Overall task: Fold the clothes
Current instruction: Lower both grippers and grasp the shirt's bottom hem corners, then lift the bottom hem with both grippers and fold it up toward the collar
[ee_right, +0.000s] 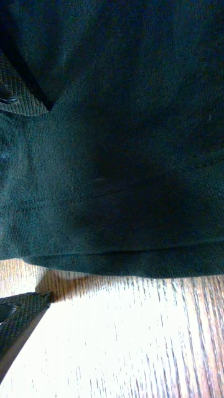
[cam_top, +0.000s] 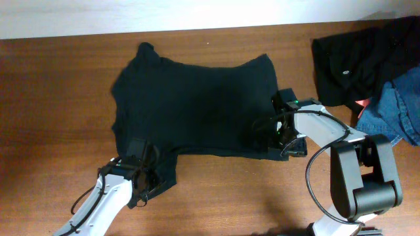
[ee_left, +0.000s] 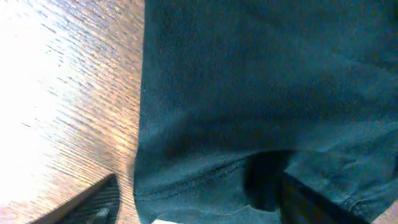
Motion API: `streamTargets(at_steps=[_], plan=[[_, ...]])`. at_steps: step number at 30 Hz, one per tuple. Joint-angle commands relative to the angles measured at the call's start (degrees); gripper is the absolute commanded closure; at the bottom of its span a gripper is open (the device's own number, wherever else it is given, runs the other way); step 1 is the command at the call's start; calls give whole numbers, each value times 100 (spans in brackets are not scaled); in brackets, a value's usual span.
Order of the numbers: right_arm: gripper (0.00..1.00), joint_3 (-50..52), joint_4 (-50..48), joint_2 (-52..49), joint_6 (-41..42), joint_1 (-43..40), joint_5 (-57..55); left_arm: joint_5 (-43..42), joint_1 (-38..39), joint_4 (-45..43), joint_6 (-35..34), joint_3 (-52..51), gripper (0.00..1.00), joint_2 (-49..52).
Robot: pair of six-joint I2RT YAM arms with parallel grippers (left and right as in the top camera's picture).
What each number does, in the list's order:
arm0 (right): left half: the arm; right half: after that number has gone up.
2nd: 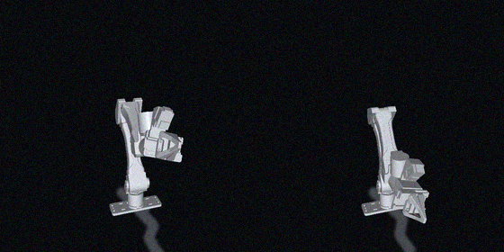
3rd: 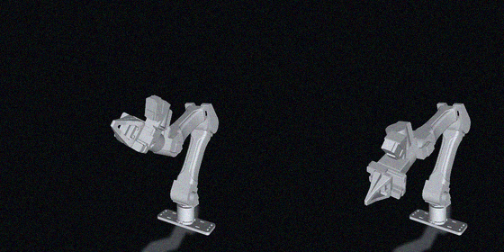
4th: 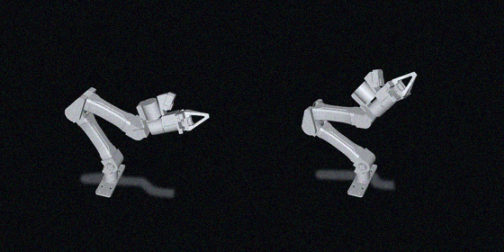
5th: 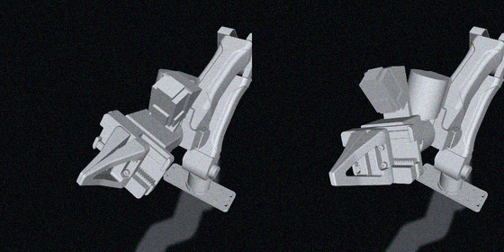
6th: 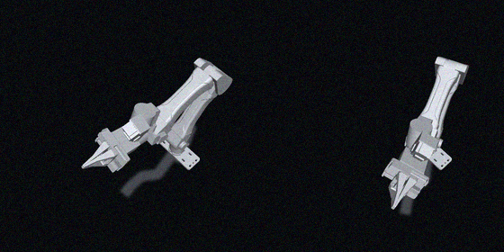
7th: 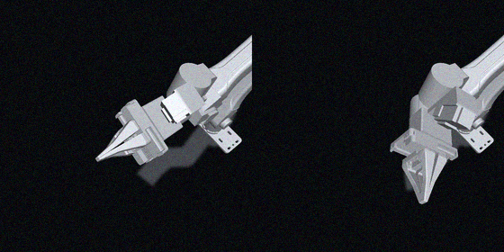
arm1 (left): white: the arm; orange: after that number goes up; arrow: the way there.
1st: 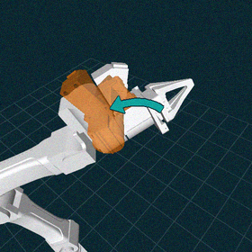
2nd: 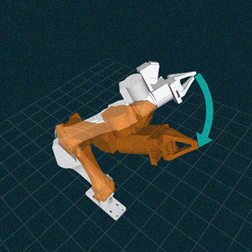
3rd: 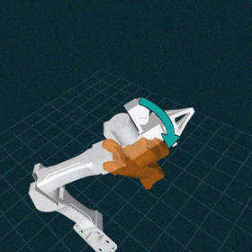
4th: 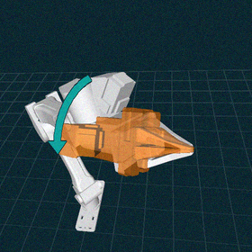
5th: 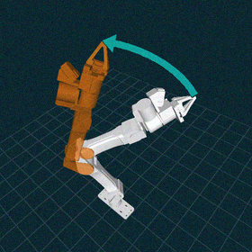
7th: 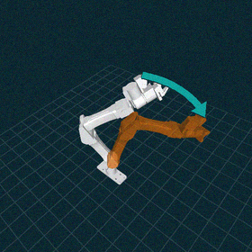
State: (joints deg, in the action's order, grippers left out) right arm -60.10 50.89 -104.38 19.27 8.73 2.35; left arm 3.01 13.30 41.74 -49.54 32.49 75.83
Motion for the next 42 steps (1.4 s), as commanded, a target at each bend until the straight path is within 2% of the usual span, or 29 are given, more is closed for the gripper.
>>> streamTargets(at_steps=[1, 10, 11, 12, 14, 15, 17, 19, 22, 26, 31, 32, 34, 35, 40, 42], plan=[[15, 133, -98, -55, -35, 31, 9, -2, -35, -39, -35, -66, 33, -90], [15, 144, -103, -55, -37, 31, -13, -46, -35, -199, -37, -247, 36, -90], [15, 144, -103, -55, -35, 31, -17, -50, -35, -210, -37, -247, 40, -90], [15, 144, -103, -55, -35, 31, -35, -68, -35, -212, -37, -247, 48, -90], [15, 144, -103, -55, -35, 31, -68, -83, -35, -227, -39, -247, 70, -90], [16, 144, -103, -55, -35, 31, -70, -87, -35, -232, -39, -247, 73, -90], [24, 144, -101, -55, -35, 31, -70, -87, -35, -234, -39, -245, 76, -90], [37, 144, -98, -55, -35, 31, -70, -87, -35, -234, -37, -245, 79, -92], [55, 144, -94, -55, -35, 31, -70, -87, -35, -229, -37, -245, 80, -92], [73, 144, -79, -55, -35, 31, -70, -90, -35, -229, -35, -245, 80, -92], [74, 144, -81, -55, -33, 31, -70, -90, -35, -216, -33, -245, 80, -92], [77, 144, -81, -55, -33, 31, -70, -87, -35, -216, -33, -245, 79, -92], [96, 144, -85, -55, -33, 31, -70, -85, -35, -216, -28, -245, 79, -92], [96, 144, -83, -55, -33, 31, -70, -85, -35, -216, 0, -243, 80, -94], [96, 133, -81, -55, -35, 15, -120, -85, -35, -184, 302, -61, 99, -96], [96, 114, -66, -55, -35, 15, -116, -83, -35, -122, 361, 85, 99, -96]])
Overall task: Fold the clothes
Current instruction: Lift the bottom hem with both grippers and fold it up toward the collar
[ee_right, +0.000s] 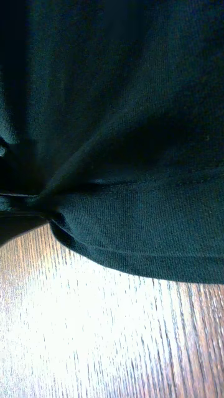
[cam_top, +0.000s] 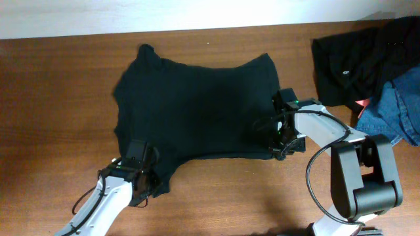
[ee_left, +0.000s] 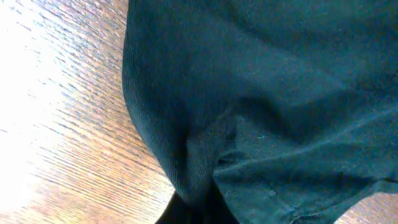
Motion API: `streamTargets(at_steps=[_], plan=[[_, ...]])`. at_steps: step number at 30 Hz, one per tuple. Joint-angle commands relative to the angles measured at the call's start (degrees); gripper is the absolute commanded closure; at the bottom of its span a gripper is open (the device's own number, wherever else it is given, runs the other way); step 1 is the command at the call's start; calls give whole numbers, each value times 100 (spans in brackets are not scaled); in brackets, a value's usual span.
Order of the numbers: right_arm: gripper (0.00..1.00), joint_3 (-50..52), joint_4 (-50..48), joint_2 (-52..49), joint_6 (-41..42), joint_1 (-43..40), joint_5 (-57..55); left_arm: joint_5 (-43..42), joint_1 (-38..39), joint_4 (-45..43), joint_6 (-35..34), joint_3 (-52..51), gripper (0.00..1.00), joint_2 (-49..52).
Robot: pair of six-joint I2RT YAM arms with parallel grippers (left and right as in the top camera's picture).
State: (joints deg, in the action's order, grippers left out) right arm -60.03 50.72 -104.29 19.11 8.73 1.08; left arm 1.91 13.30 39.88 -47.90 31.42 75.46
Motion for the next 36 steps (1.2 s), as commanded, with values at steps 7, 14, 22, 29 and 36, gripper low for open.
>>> streamTargets(at_steps=[7, 14, 22, 29, 36], plan=[[96, -232, 341, -61, -262, 15, -39, 26, -35, 378, 977, 953, 99, -59], [96, -822, 894, -61, -275, 15, -181, 120, -44, 542, 1134, 1386, 100, -59], [96, -911, 890, -61, -278, 15, -181, 330, -468, 535, 1285, 1386, 100, -59], [96, -1082, 1025, -61, -275, 15, -179, 219, -833, 466, 1351, 1390, 100, -59], [96, -1346, 1222, -61, -275, 15, -179, -109, -898, 361, 1438, 1397, 100, -59]])
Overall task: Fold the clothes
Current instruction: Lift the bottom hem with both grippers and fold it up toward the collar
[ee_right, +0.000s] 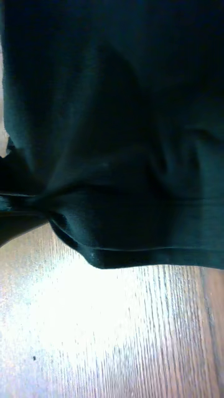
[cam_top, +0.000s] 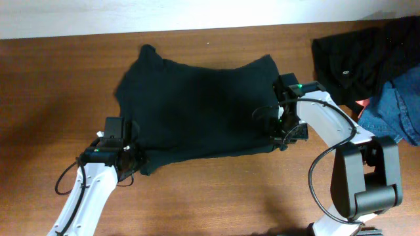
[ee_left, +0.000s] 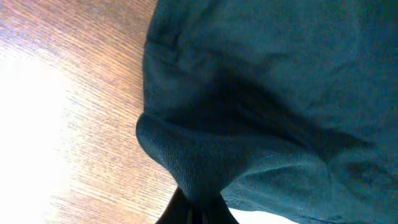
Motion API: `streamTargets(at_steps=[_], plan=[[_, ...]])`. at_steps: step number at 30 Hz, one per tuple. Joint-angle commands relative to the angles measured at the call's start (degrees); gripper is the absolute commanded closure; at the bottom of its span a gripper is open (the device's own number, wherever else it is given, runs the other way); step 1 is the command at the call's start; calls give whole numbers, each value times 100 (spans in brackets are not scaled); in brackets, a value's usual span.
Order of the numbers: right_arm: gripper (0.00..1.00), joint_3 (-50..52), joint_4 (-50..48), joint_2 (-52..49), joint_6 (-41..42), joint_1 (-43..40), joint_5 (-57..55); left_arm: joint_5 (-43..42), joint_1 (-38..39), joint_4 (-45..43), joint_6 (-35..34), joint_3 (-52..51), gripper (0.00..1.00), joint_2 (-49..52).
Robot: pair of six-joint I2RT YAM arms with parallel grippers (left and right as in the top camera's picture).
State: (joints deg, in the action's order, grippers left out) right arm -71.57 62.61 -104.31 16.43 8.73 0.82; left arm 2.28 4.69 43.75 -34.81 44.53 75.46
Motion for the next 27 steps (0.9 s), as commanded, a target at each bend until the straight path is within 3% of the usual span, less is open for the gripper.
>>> streamTargets(at_steps=[1, 15, 27], plan=[[96, -221, 52, -59, -9, 15, -153, -173, -37, -31, 129, 96, 100, -59], [96, -302, 66, -59, -4, 0, -151, -599, -37, -48, 127, 627, 100, -59], [96, -450, 256, -59, -190, -507, 260, -601, -37, -267, 127, 739, 100, -59]])
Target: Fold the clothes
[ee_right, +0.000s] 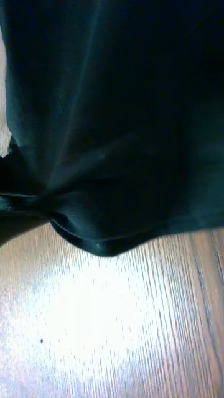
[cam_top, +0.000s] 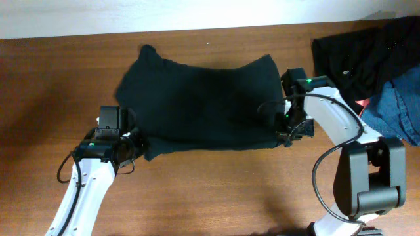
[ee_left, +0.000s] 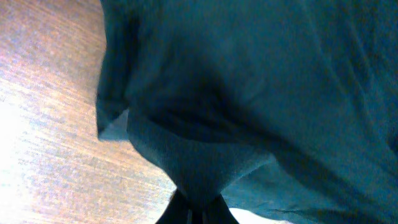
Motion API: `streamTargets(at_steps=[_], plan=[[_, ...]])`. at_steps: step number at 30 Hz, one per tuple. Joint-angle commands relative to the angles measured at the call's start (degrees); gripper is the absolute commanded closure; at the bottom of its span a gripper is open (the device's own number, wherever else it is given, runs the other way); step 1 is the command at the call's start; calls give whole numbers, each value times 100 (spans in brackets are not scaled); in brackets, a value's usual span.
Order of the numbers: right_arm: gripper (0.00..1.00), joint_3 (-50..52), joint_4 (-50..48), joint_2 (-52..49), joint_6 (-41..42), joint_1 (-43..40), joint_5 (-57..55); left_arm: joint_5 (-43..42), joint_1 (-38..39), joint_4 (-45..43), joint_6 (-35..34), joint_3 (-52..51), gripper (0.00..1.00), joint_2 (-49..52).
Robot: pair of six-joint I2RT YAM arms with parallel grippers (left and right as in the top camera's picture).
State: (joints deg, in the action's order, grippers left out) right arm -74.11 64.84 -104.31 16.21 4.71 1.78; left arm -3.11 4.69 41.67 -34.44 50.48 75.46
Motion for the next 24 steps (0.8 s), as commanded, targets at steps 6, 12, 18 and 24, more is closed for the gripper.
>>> streamTargets(at_steps=[6, 12, 18, 24], plan=[[96, -439, 52, -59, -280, -98, 256, -61, -37, -184, 90, 144, 100, -59], [96, -463, -35, -61, -223, -98, 295, -61, -37, -356, 90, 144, 100, -59], [96, -463, -142, -61, -219, -98, 348, -61, -42, -533, 90, 144, 99, -59], [96, -463, -269, -61, -70, -98, 387, -68, -173, -667, 90, 144, 100, -59]])
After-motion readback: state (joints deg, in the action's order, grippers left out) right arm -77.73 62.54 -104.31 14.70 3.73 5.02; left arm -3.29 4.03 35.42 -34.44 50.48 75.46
